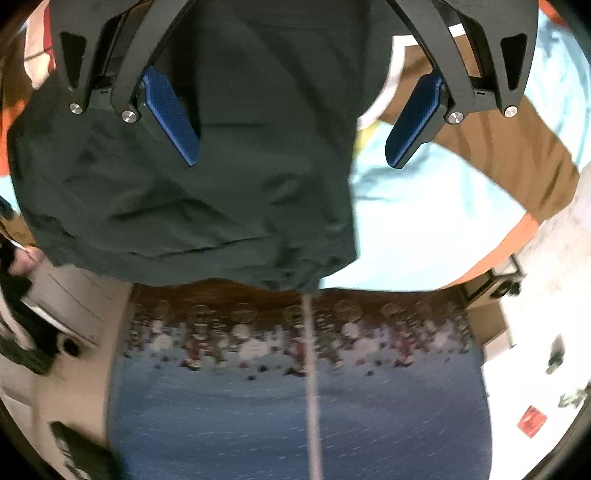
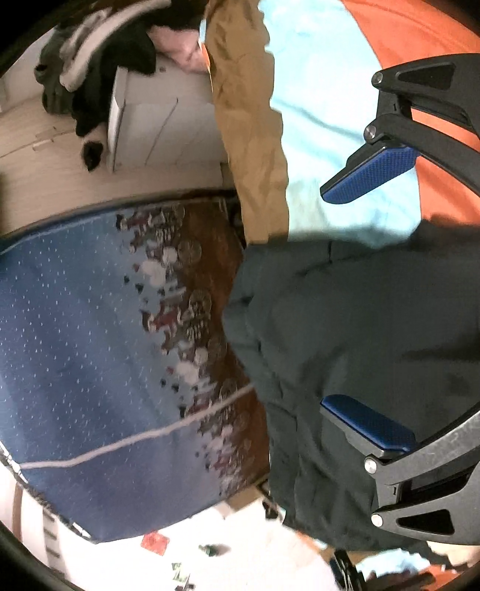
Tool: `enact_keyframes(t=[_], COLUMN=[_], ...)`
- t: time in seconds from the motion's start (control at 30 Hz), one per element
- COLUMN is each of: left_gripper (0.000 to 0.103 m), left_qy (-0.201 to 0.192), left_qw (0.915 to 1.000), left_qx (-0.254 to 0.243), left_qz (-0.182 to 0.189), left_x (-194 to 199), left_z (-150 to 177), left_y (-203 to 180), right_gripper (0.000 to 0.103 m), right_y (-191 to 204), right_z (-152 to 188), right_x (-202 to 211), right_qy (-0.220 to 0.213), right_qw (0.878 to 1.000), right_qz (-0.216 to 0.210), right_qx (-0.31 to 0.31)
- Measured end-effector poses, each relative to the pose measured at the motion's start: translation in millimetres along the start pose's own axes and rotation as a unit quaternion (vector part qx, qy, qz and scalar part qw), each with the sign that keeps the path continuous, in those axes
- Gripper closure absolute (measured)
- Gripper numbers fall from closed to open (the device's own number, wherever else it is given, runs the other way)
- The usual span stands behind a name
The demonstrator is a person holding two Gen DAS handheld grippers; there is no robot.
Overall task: Fold large clothes
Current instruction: 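Release the jacket and smooth the folded bundle with both tools, then grasp the folded jacket bundle with the left tool while the right tool grasps it too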
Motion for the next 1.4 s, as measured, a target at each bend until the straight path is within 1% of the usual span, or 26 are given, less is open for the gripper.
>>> enact_keyframes(t=[0.07,0.13,0.23,0.37,0.5,0.57,0.63,0.7,0.8,0.87,0.93,1.0,1.07,1.1,1.13,1.23,1.33,1.4], left_gripper=[0.004,0.004,0.004,0.004,0.004,0.004,0.001,0.001,0.001,0.001,0.001,0.001,0.001,0.001,0.001,0.001,0.001,0.001], left_qy=[0.014,0.024,0.033,0.043,0.067,0.080,0.093,0.114,0.139,0.143,0.152,0.176,0.202,0.209,0.209,0.211,0.222,0.225], left_qw=[0.9998,0.9995,0.9992,0.9989,0.9973,0.9956,0.9933,0.9879,0.9779,0.9734,0.9668,0.9541,0.9344,0.9277,0.9255,0.9239,0.9176,0.9132], left_qx=[0.003,0.006,0.011,0.017,0.016,0.021,0.019,0.021,0.042,0.042,0.046,0.069,0.112,0.124,0.124,0.107,0.112,0.115], left_qz=[-0.016,-0.017,-0.018,0.002,0.025,0.045,0.066,0.102,0.150,0.174,0.200,0.232,0.271,0.284,0.290,0.300,0.310,0.319], left_x=[-5.5,-10.3,-15.2,-21.0,-34.2,-41.3,-48.1,-57.1,-68.0,-71.5,-75.9,-83.8,-92.3,-94.7,-95.1,-93.3,-93.6,-95.5], left_z=[3.2,8.0,15.5,23.7,29.3,30.8,31.3,31.7,31.1,29.7,31.0,35.9,42.1,43.5,42.7,41.4,39.0,36.9], left_y=[13.4,22.4,31.9,33.8,33.4,33.8,33.7,33.4,37.0,38.3,38.6,38.5,41.0,43.2,44.7,46.3,48.1,47.9], right_gripper=[0.000,0.000,0.000,0.000,0.000,0.000,0.000,0.000,0.000,0.000,0.000,0.000,0.000,0.000,0.000,0.000,0.000,0.000], right_y=[6.6,9.4,6.7,-2.3,-11.3,-13.8,-16.4,-19.3,-24.4,-27.2,-26.4,-24.9,-24.8,-24.2,-21.5,-14.2,-16.1,-19.0], right_z=[5.3,11.2,17.1,25.2,39.1,45.5,51.2,55.1,63.5,63.8,64.3,65.2,66.0,64.6,65.2,64.7,63.8,64.1], right_x=[-5.9,-11.9,-17.6,-23.4,-32.5,-38.6,-46.9,-55.8,-71.0,-74.0,-75.5,-77.0,-77.5,-79.0,-77.9,-75.6,-74.9,-77.8], right_qy=[0.016,0.028,0.036,0.047,0.073,0.087,0.106,0.127,0.169,0.180,0.185,0.188,0.193,0.196,0.202,0.214,0.210,0.208], right_qw=[1.000,0.999,0.999,0.999,0.997,0.996,0.994,0.990,0.977,0.971,0.969,0.968,0.965,0.963,0.958,0.948,0.946,0.947], right_qz=[-0.007,-0.001,-0.001,0.004,0.013,0.006,-0.014,-0.043,-0.100,-0.125,-0.137,-0.145,-0.154,-0.160,-0.177,-0.206,-0.213,-0.208], right_qx=[0.012,0.025,0.019,0.003,0.001,-0.005,-0.020,-0.035,-0.077,-0.091,-0.085,-0.083,-0.087,-0.090,-0.098,-0.110,-0.125,-0.132])
Point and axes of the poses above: each gripper's, at about its wrist camera, not at the fingertips, and x roughly against the way its jaws point, y to its left, z to its underside, the point moved 10 cm from there along -x, roughly the way its jaws point, and after that the axes turned 1 degree about z, right-handed, at the moved point
